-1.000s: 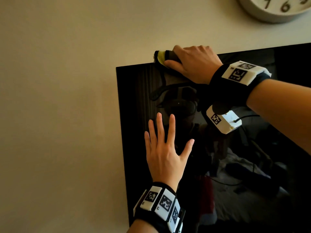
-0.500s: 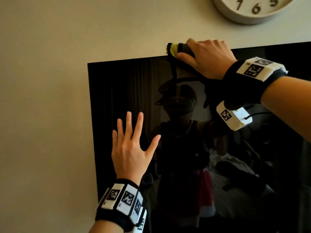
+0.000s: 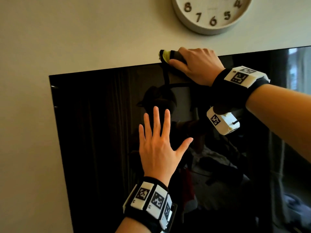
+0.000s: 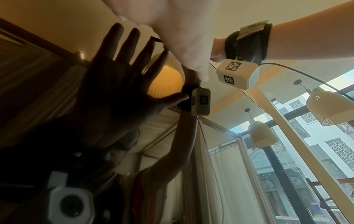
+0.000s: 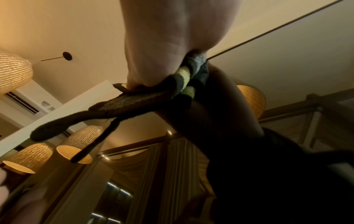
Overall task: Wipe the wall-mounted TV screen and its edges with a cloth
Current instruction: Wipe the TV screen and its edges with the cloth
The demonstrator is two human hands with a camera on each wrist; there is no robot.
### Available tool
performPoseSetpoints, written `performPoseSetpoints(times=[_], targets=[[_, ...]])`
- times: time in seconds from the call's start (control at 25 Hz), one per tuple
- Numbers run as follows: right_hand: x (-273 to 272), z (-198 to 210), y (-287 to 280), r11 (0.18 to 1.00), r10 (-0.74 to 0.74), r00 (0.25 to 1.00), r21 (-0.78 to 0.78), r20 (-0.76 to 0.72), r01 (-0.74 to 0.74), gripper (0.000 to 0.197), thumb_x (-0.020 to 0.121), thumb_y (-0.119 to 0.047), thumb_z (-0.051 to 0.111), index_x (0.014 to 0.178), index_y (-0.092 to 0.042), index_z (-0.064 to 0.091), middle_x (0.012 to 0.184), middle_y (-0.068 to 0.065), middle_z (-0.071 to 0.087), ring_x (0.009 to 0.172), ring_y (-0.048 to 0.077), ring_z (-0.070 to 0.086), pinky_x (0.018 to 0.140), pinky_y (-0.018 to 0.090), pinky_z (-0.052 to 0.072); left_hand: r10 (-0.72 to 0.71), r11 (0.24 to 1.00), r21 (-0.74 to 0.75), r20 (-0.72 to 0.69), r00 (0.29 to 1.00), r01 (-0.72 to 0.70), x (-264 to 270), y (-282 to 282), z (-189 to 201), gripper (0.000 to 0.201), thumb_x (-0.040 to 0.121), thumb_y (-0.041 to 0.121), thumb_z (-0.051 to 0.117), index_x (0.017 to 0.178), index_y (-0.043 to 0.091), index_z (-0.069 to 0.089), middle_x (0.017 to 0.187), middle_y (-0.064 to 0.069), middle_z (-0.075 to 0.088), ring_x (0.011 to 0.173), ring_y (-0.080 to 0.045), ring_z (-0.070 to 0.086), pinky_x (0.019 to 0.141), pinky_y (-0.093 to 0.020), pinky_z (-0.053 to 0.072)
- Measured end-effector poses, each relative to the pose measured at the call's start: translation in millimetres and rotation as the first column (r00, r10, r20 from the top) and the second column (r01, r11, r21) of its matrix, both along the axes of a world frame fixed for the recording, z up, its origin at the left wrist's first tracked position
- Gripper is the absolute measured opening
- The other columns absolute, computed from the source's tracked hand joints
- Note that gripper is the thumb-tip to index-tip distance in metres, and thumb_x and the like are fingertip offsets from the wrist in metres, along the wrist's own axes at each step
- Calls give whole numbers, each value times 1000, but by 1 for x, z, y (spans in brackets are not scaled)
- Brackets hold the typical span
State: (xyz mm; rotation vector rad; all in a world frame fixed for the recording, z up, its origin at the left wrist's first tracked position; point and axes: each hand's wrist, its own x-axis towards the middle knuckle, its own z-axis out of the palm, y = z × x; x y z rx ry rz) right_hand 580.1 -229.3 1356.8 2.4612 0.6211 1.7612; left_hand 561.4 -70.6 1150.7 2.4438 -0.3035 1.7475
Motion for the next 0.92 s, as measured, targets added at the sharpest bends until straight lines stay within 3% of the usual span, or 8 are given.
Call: performPoseSetpoints(times=[0.2, 0.4, 0.56, 0.76, 0.92], targets=[[3, 1, -47, 1000, 0, 1000, 7, 0, 0, 52, 96, -59, 29, 97, -11, 48, 81, 6, 53, 66, 25, 44, 64, 34, 33, 16, 1000, -2, -7, 1000, -16, 0, -48, 5, 96, 80, 82, 39, 152, 20, 29, 160, -9, 22, 145, -41, 19, 114, -50, 31], [7, 2, -103, 1000, -6, 1000, -3, -9, 6, 52, 95, -60, 29, 99, -12, 48, 79, 3, 50, 66, 25, 45, 65, 34, 34, 98, 993, -59, -43, 994, -100, 4, -101, 9, 92, 81, 81, 37, 153, 25, 26, 158, -11, 25, 143, -49, 17, 112, -64, 24], [10, 2, -165, 1000, -8, 1000, -8, -12, 8, 50, 95, -60, 28, 97, -13, 47, 79, 3, 50, 66, 25, 45, 65, 34, 33, 151, 985, -78, -17, 988, -152, 9, -106, 5, 90, 80, 80, 41, 152, 26, 30, 157, -12, 29, 141, -51, 21, 107, -68, 28], [14, 2, -224, 1000, -23, 1000, 7, -1, 23, 42, 95, -61, 28, 90, -20, 38, 78, 4, 48, 65, 25, 42, 65, 34, 31, 94, 974, -203, -37, 995, -100, 1, -125, 8, 94, 76, 82, 44, 151, 26, 30, 160, -12, 20, 143, -50, 12, 106, -69, 28], [15, 1, -258, 999, -32, 999, 28, 4, 32, 44, 95, -61, 28, 89, -19, 38, 78, 4, 48, 65, 25, 42, 65, 34, 31, -15, 993, -120, -23, 1000, 12, -7, -192, 19, 99, 74, 85, 42, 152, 24, 29, 161, -10, 20, 145, -46, 12, 108, -65, 26]])
